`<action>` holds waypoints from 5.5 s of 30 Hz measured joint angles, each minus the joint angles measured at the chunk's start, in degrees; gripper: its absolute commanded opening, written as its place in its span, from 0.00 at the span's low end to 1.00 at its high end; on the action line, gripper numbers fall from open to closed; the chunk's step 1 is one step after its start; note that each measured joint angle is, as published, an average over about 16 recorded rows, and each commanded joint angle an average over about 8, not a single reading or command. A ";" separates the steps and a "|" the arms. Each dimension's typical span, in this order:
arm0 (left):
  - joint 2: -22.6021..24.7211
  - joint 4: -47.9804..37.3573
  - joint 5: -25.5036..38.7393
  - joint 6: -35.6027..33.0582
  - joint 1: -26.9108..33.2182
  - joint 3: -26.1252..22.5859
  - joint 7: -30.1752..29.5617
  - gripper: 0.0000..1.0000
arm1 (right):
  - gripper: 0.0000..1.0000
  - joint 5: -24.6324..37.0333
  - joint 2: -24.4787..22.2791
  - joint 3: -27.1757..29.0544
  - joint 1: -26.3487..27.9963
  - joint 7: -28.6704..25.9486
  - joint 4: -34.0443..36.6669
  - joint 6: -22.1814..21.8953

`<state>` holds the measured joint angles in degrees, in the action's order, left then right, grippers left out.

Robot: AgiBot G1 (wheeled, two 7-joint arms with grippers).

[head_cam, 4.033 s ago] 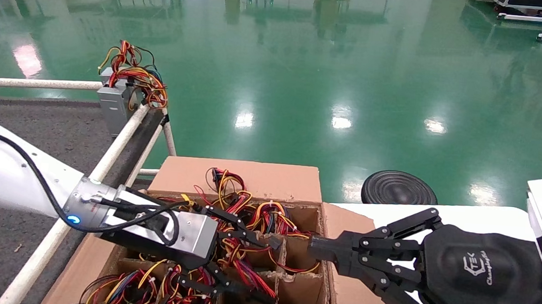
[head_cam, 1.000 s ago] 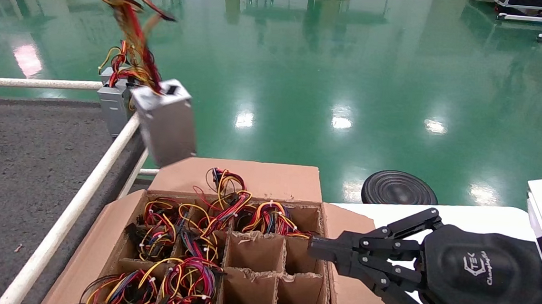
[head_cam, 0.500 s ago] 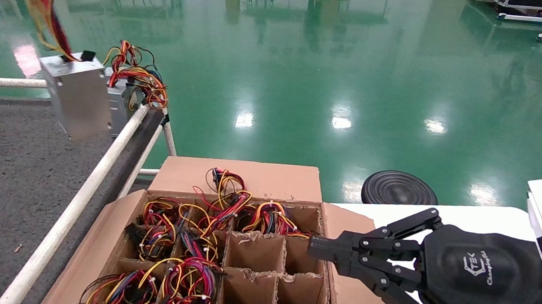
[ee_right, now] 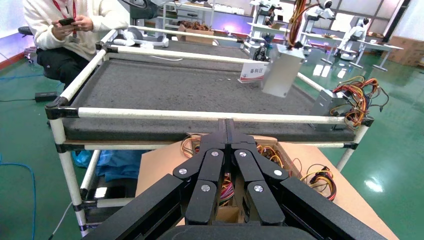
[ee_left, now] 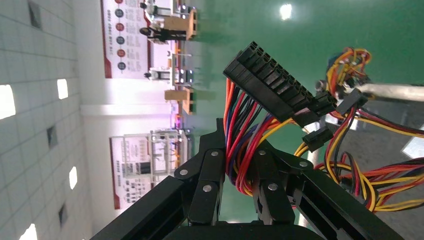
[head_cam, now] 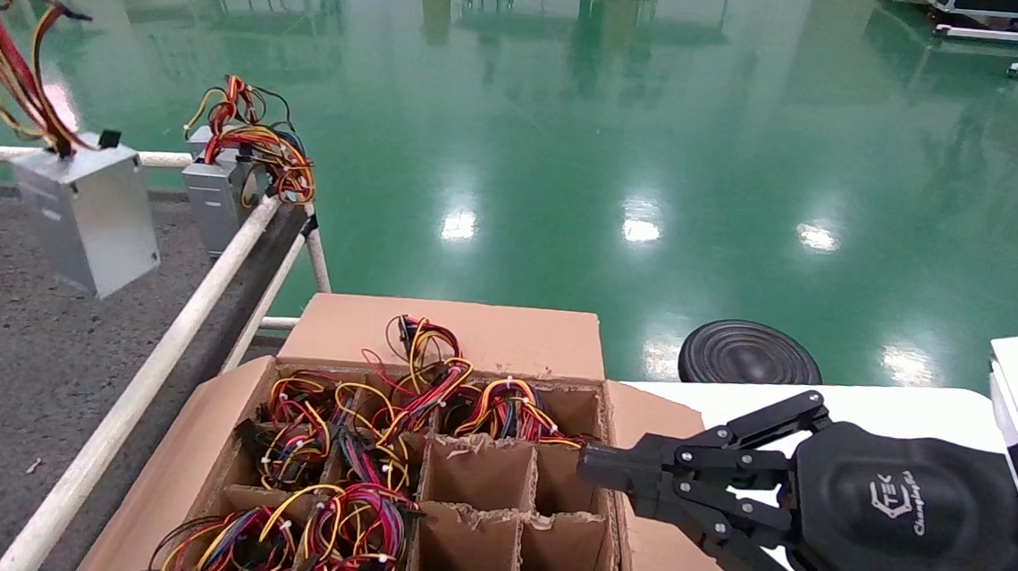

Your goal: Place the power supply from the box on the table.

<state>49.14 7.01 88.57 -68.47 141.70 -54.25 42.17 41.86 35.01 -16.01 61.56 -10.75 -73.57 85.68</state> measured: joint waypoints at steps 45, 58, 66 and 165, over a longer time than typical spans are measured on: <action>0.26 -5.87 -0.16 -5.86 -4.91 -0.95 -1.59 0.00 | 0.00 0.00 0.00 0.00 0.00 0.00 0.00 0.00; -1.60 -6.48 -1.58 -8.28 -6.53 0.23 -2.14 0.04 | 0.00 0.00 0.00 0.00 0.00 0.00 0.00 0.00; -2.60 -6.73 -2.10 -9.30 -7.02 0.67 -2.98 0.58 | 0.00 0.00 0.00 0.00 0.00 0.00 0.00 0.00; -2.88 -4.95 -6.76 -14.48 -13.85 3.95 -8.06 1.00 | 1.00 -0.01 -0.01 0.00 -0.01 0.00 0.01 -0.01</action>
<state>46.26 2.05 81.81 -82.95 127.85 -50.30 34.11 41.85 35.01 -16.01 61.55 -10.75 -73.56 85.67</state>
